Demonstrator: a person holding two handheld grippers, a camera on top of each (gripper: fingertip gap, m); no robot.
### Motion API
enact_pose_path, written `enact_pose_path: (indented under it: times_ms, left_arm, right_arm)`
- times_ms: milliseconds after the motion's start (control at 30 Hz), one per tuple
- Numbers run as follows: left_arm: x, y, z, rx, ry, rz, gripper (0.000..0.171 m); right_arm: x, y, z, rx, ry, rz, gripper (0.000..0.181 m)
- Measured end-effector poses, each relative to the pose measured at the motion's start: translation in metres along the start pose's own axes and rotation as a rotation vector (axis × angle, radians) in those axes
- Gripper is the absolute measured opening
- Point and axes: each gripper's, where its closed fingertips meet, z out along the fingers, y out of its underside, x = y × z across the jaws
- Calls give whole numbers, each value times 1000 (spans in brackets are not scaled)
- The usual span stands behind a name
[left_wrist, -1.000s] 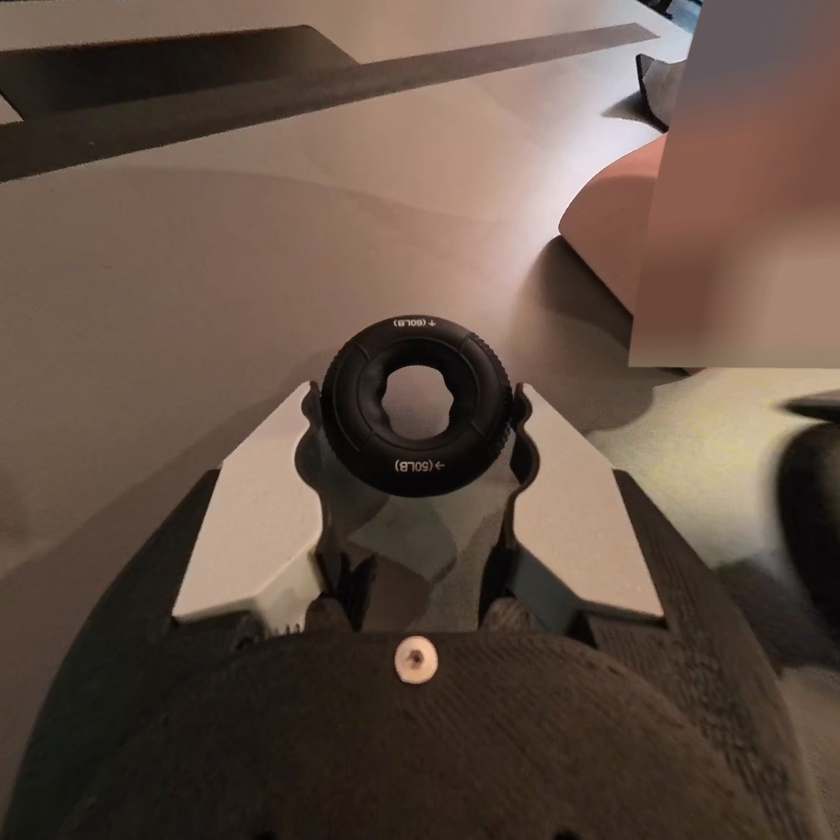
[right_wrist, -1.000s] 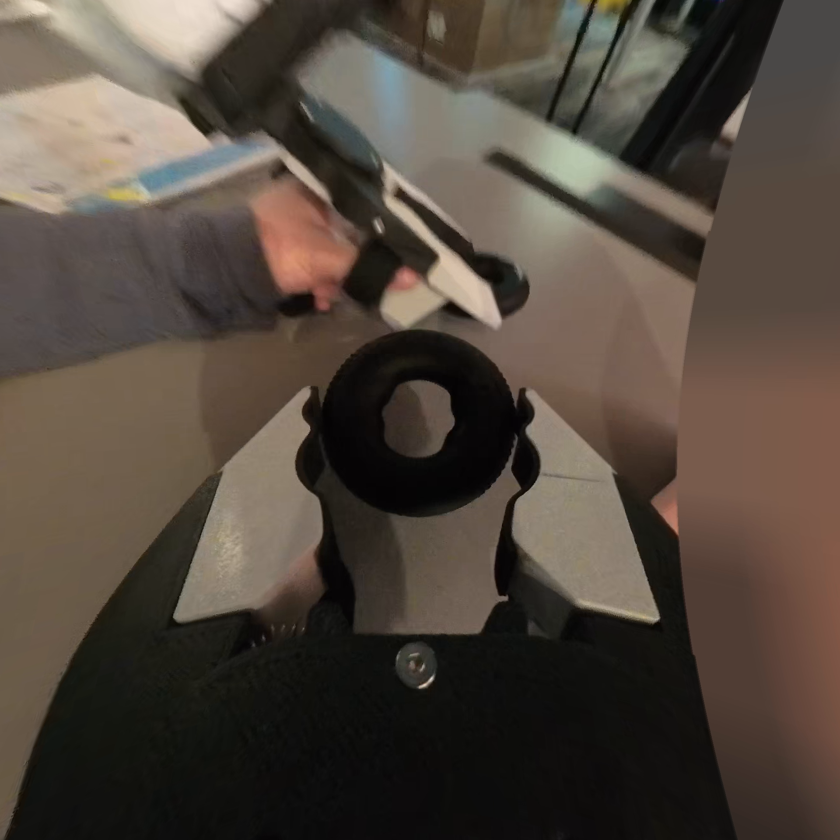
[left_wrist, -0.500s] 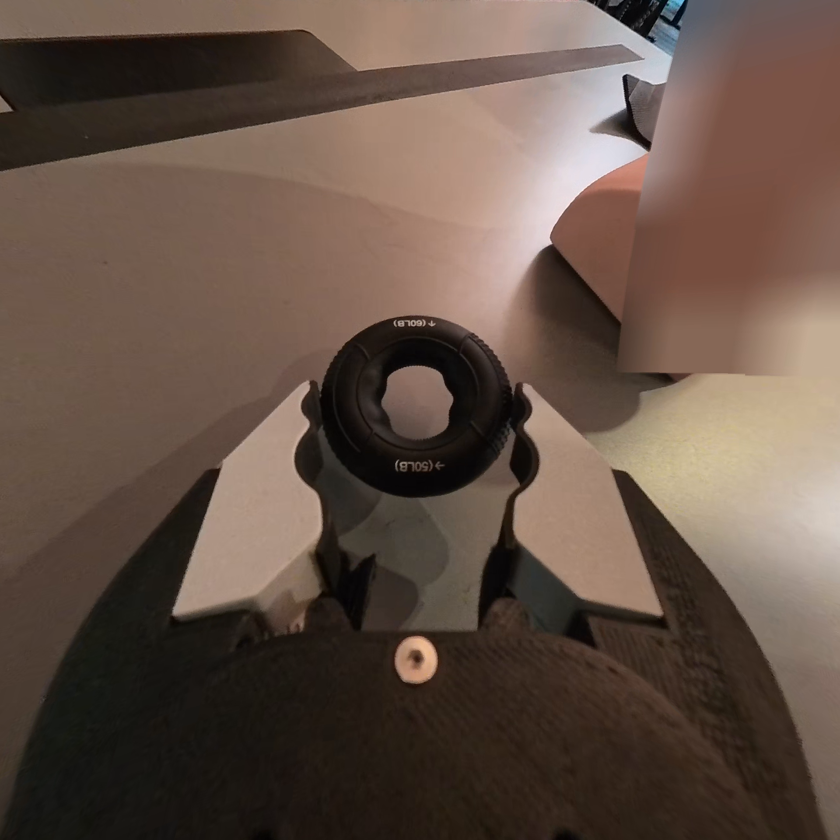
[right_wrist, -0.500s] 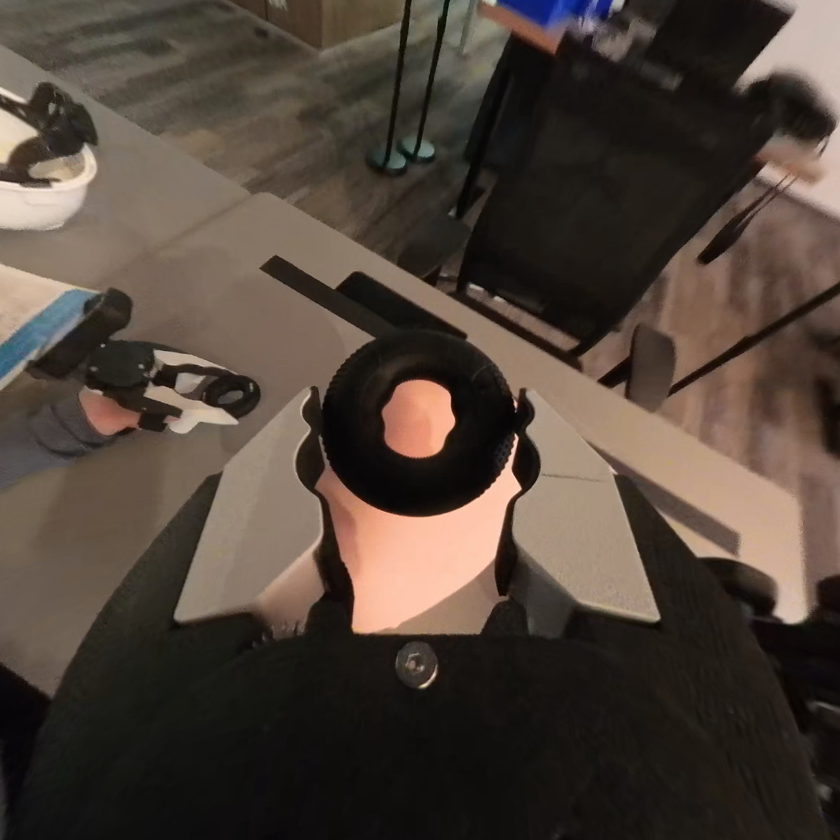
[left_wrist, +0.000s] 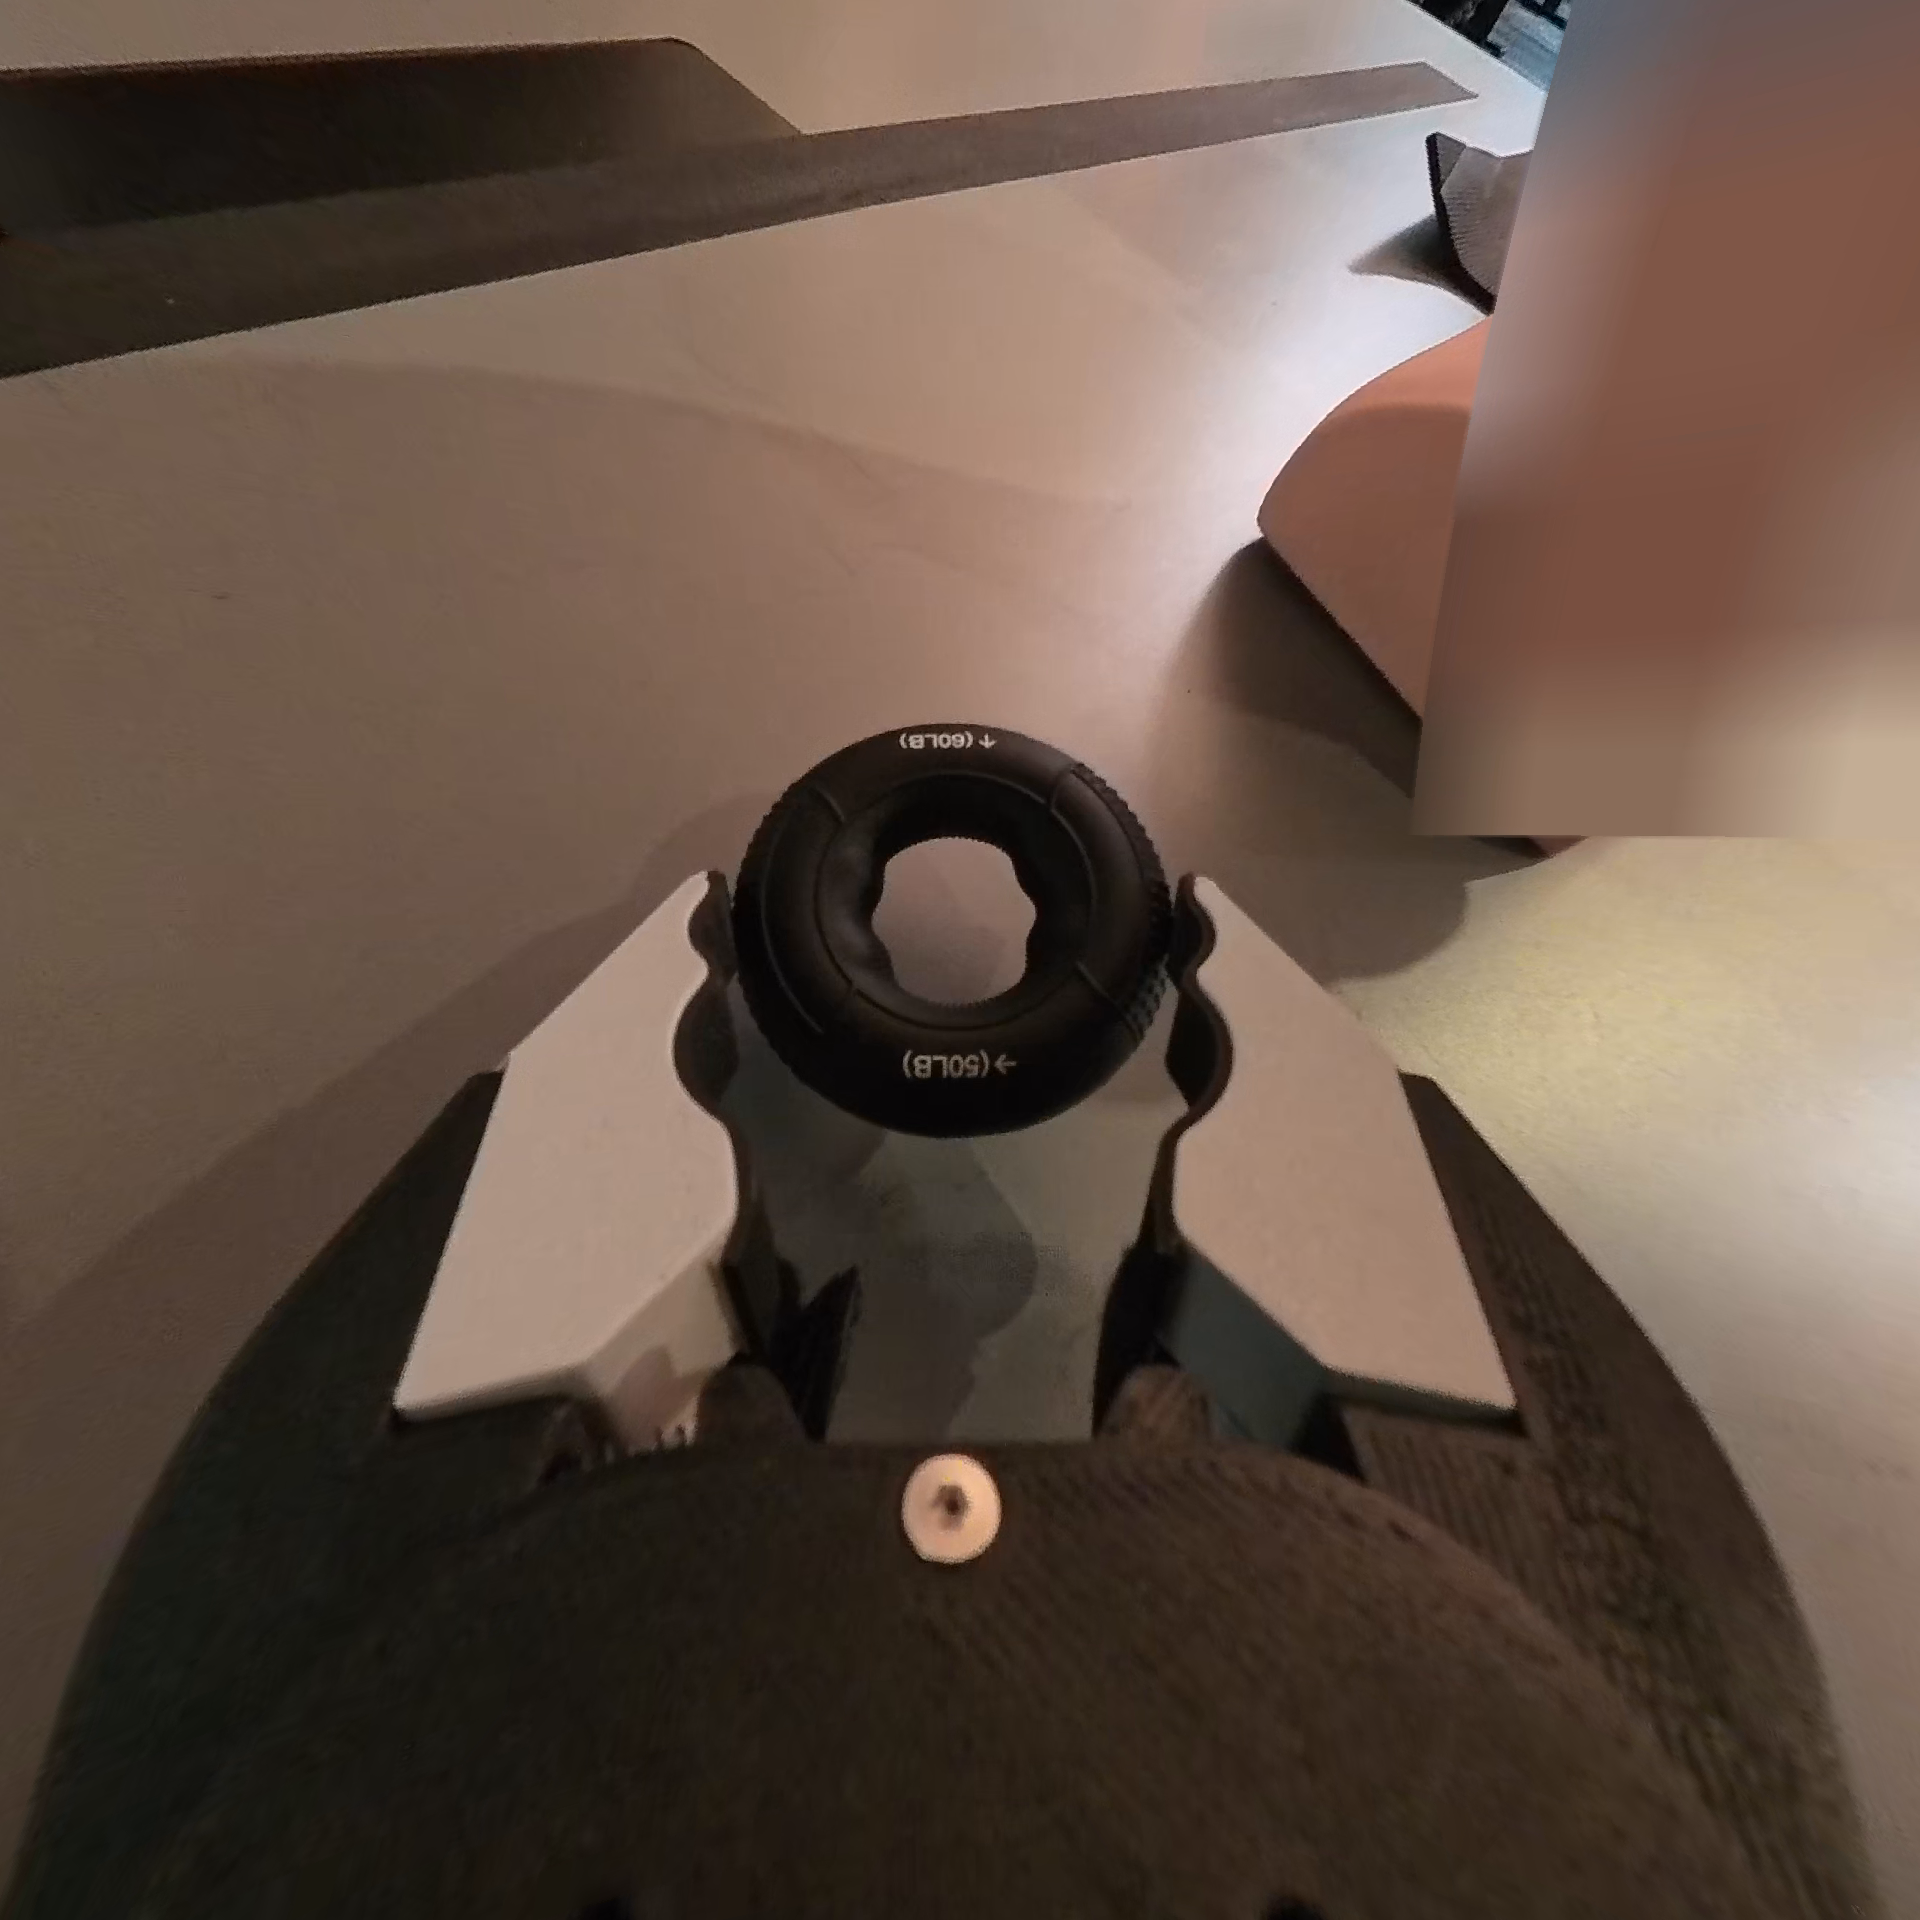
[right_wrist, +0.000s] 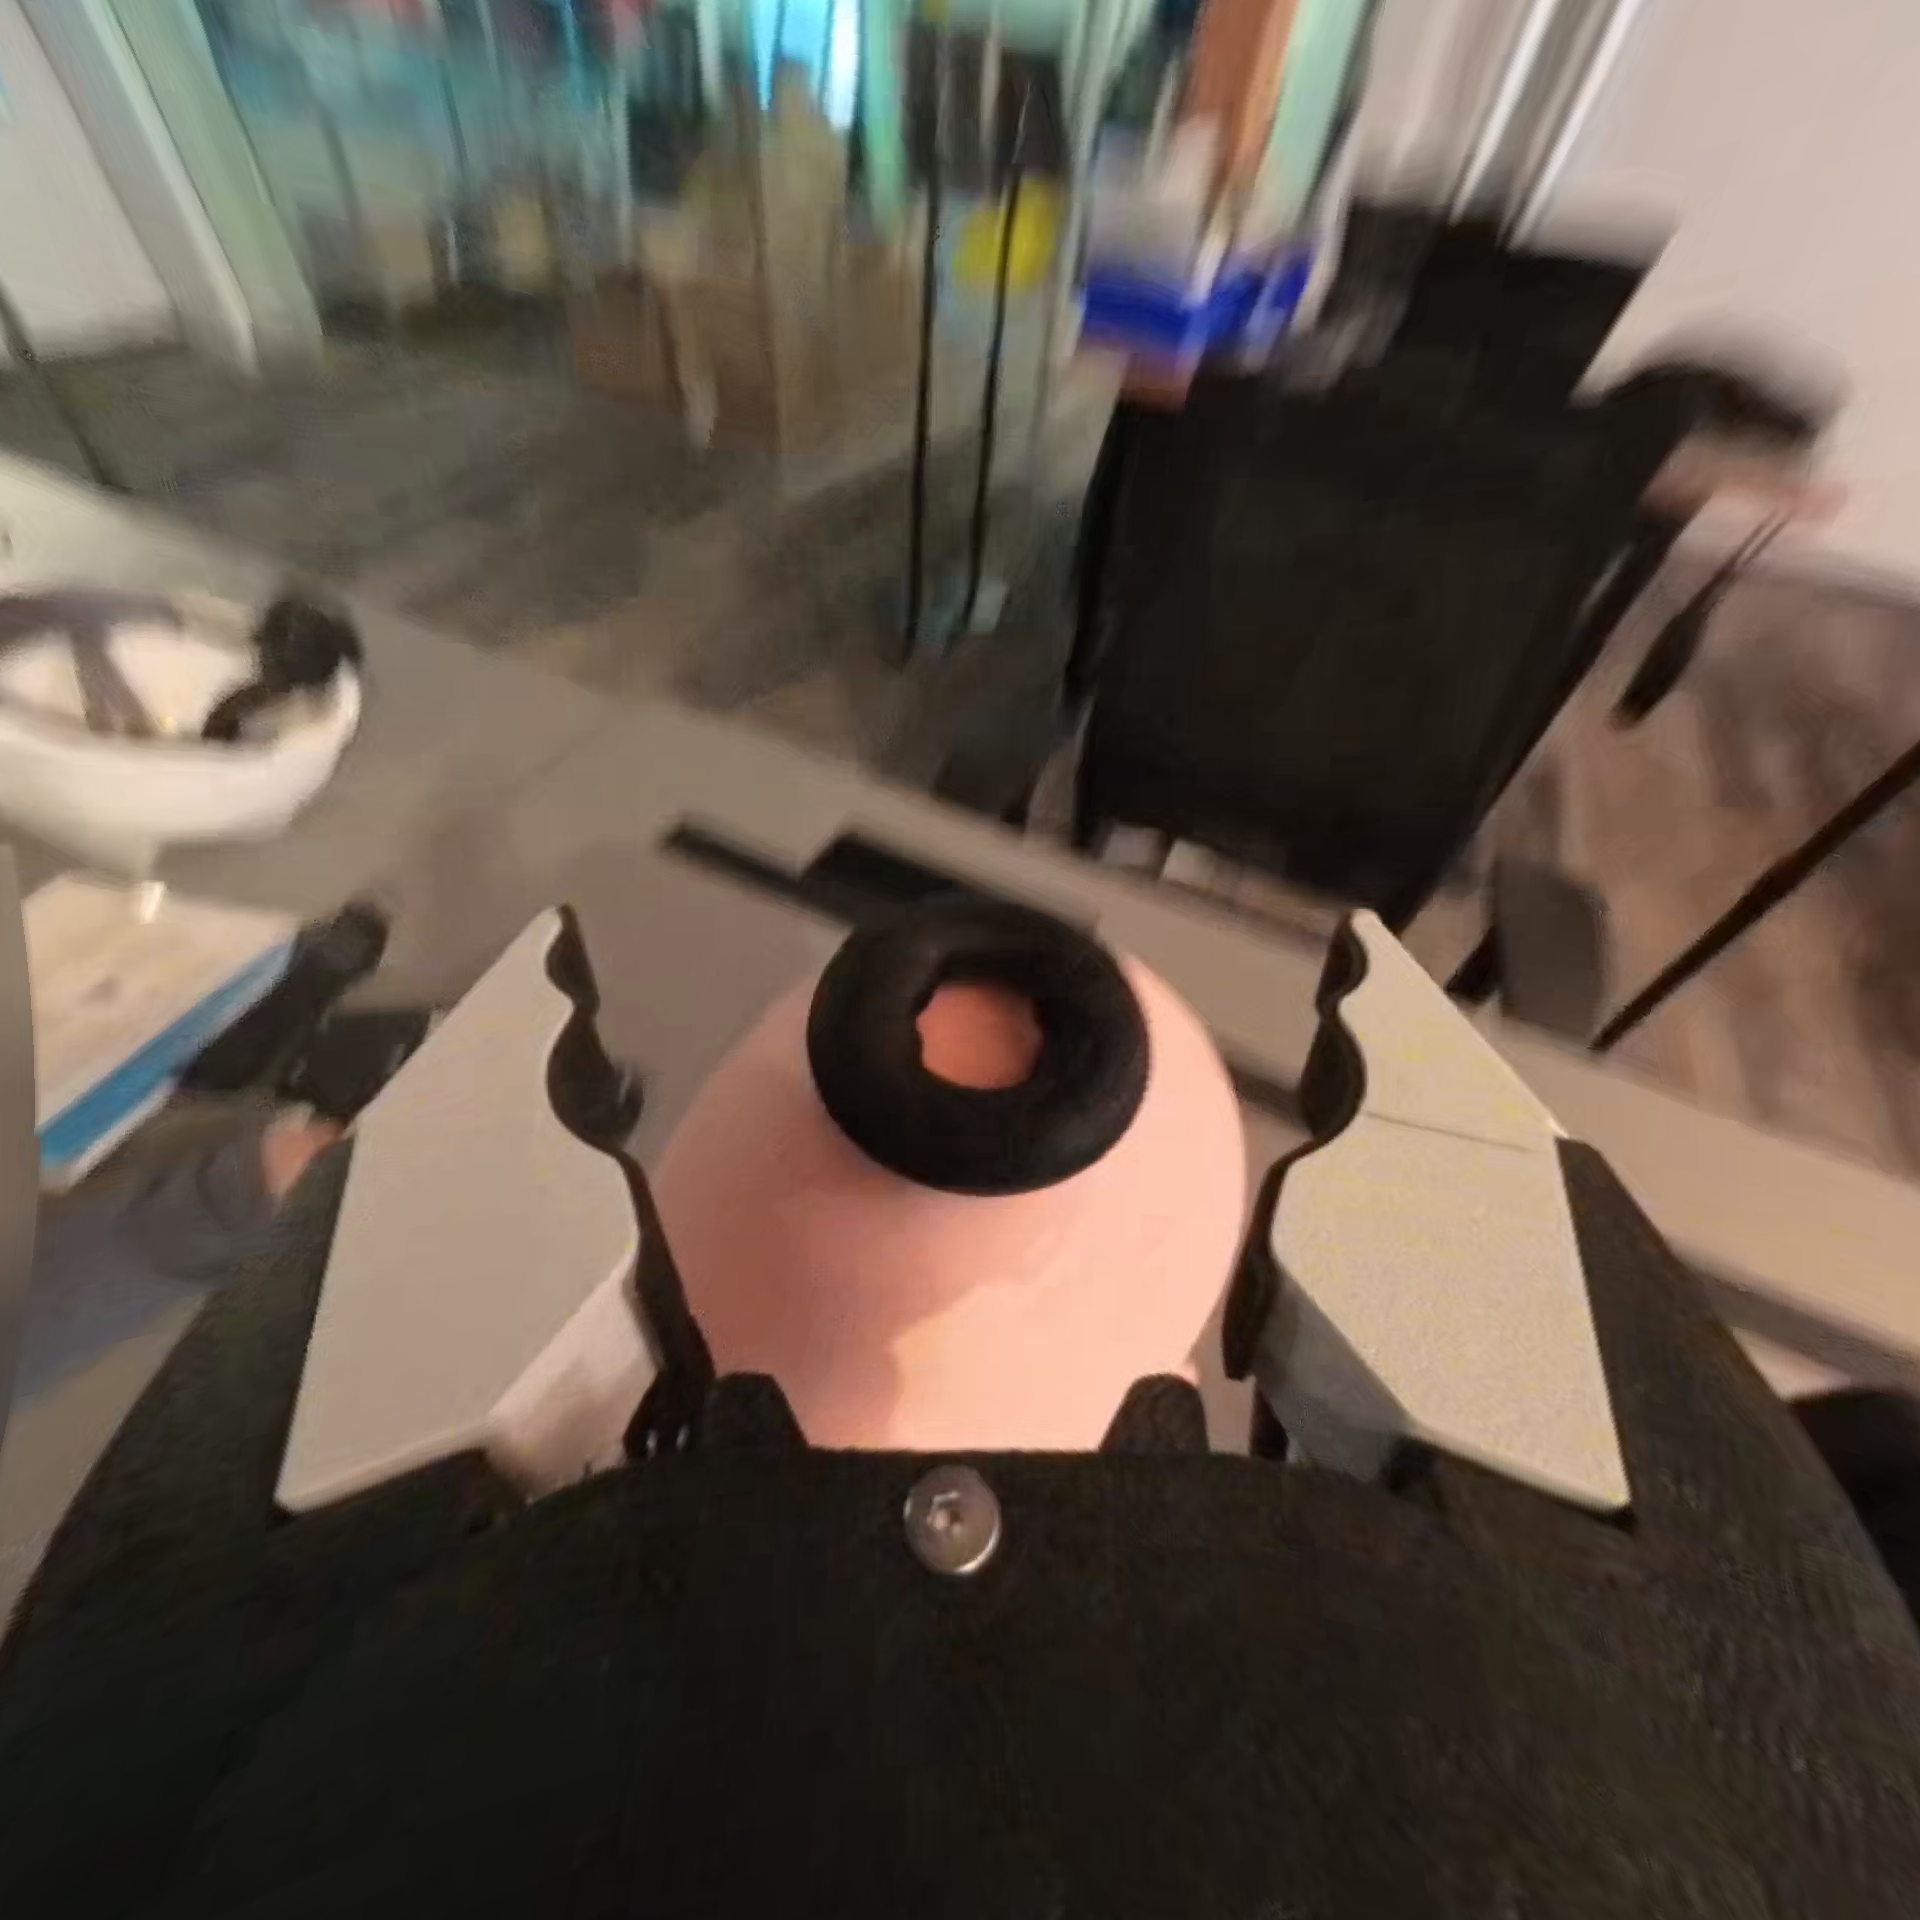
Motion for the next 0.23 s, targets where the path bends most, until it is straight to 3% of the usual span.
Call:
enact_pose_path:
  times_ms: [67,133,200,233]
  left_arm:
    - [0,0,0,1,1,-3,84]
    - [0,-1,-1,4,2,-6,84]
    - [0,-1,-1,5,4,-11,84]
    - [0,-1,-1,5,6,-14,84]
  right_arm:
    - [6,-23,-35,308,115,-46,120]
    - [9,-20,-76,602,254,-113,109]
    - [17,12,-107,816,449,-156,118]
    - [25,39,-117,874,567,-167,113]
